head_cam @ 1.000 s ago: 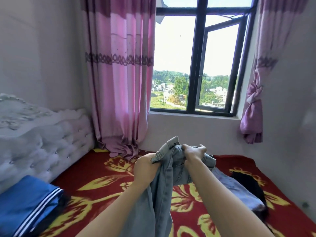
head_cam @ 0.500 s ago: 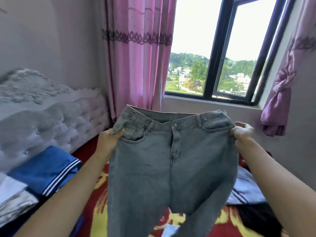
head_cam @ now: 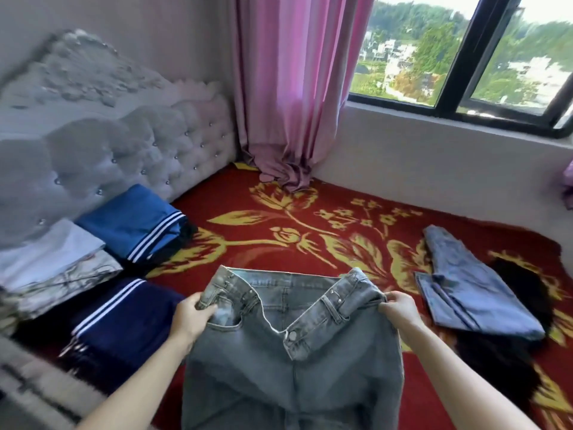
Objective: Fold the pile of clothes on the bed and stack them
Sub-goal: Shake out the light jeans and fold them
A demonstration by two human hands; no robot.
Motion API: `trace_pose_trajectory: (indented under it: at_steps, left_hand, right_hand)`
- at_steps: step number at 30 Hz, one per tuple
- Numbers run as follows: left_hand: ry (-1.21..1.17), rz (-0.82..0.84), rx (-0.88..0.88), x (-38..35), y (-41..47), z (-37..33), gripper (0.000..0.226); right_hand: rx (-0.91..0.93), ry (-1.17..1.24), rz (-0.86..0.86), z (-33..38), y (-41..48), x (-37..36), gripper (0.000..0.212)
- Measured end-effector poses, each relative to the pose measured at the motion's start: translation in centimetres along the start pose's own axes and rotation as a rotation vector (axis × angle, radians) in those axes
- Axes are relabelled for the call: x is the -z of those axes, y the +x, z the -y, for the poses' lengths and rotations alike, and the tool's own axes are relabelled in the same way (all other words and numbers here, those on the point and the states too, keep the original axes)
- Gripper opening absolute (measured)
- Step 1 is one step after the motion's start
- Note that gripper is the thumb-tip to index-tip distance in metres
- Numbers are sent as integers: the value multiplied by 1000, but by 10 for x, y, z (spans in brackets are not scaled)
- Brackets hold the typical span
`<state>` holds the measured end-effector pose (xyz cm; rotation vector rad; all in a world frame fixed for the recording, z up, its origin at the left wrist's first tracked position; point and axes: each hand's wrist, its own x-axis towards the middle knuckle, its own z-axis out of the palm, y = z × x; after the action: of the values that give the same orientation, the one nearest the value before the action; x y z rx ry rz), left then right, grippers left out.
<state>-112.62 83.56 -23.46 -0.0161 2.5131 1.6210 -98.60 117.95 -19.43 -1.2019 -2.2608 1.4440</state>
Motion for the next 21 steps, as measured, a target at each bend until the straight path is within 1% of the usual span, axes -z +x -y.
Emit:
trace_pose_trajectory:
  at_steps: [1,4,7,9,11,12,13,14,15,17,18,19,20,21]
  left_hand:
    - [43,15,28,-1,-4,13,10]
    - [193,61,127,-2,-11,47,16]
    - [285,150,266,1,-10,77,25]
    - [320,247,345,5,-3,91,20]
    - [367,319,356,10,10,90,16]
    - [362,341,320,12,21,83,16]
    - [330,362,274,16,36,70,17]
    - [268,360,224,20,57,51,18]
    - [191,309,182,25,82,30,17]
    - [-19,103,123,37,152,-19,11]
    - [-157,-3,105,43,186,-46,5]
    - [-287,-74,73,47,215,-72,9]
    - [-385,-100,16,51,239,-97,29]
    - [-446,-79,-48,54,256,-118,46]
  right_hand:
    - [-32,-59,41,-10,1,-7,12]
    - [-92,-266,172,-33,1,-27,6]
    - [-146,-394,314,-42,3,-48,10]
    - [-216,-502,442,-39,9,-61,12]
    - [-247,-620,558,-24,18,-74,16]
    - [-223,-673,576,-11,26,-81,16]
    - [-169,-720,543,5,36,-87,13]
    - [-88,-744,438,28,46,-93,9]
    - [0,-695,273,54,59,-97,9]
    - [159,-434,-119,120,88,-100,16]
    - [221,-319,-281,154,102,-100,22]
    - [282,-274,-378,186,114,-100,36]
    - [326,-302,-406,213,122,-102,51]
    - [366,-376,-387,233,126,-108,63]
